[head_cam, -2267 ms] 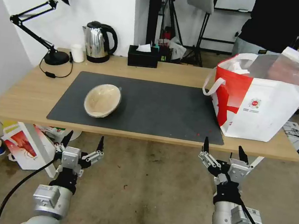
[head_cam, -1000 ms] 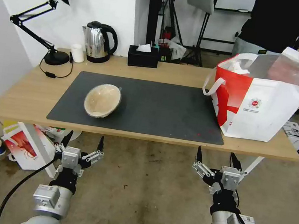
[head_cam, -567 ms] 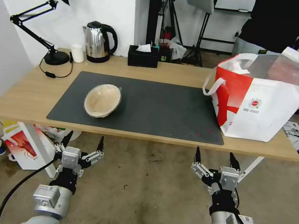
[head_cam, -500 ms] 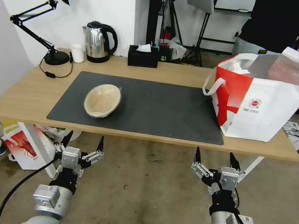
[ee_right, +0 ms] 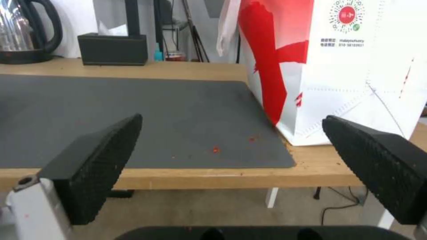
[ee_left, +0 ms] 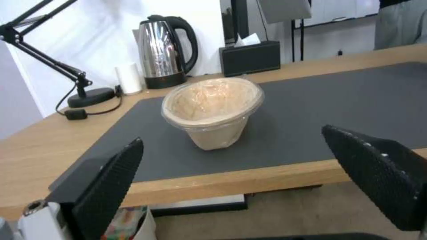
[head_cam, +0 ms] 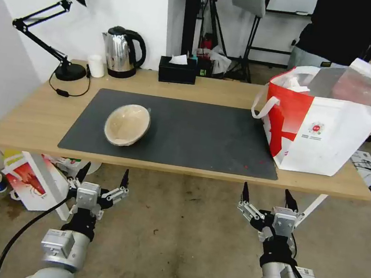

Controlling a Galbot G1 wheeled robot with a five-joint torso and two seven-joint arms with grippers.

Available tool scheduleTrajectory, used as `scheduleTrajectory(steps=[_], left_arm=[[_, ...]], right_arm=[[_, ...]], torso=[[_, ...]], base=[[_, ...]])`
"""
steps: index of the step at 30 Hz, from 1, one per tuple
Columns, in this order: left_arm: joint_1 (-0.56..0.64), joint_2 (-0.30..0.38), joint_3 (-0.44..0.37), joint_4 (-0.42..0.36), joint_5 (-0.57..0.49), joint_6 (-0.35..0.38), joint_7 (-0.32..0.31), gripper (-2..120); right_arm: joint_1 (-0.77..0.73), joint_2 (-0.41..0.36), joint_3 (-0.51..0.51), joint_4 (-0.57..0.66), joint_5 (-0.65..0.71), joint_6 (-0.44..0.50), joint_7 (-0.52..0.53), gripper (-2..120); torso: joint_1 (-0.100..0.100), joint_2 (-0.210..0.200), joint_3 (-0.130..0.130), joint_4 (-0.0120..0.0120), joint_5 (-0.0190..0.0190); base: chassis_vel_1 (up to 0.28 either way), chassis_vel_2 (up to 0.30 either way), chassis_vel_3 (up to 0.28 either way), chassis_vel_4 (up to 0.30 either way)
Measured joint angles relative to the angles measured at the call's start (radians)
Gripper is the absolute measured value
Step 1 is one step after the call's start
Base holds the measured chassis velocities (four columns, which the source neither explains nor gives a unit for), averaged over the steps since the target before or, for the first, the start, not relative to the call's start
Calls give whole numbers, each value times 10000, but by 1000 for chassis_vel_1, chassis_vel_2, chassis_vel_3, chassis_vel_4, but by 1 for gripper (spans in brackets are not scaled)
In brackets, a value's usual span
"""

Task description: Pick up the trash from the table and place it into the takeout bag.

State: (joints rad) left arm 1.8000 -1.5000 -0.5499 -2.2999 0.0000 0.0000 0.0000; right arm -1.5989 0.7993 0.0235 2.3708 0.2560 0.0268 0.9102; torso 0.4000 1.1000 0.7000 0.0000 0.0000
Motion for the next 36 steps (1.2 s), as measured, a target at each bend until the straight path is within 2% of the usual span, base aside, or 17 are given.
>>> scheduleTrajectory(steps=[30,36], left_arm=[[-2,1,-2,0,-40,13,-2,100],[-124,52,-132,-277,-1259,519,-283,100]], right_arm=[[1,0,0,-2,2,3,5,100],[0,0,0,-1,1,3,6,100]], torso=[[0,0,0,0,0],[0,0,0,0,0]], base=[[0,0,0,0],[0,0,0,0]])
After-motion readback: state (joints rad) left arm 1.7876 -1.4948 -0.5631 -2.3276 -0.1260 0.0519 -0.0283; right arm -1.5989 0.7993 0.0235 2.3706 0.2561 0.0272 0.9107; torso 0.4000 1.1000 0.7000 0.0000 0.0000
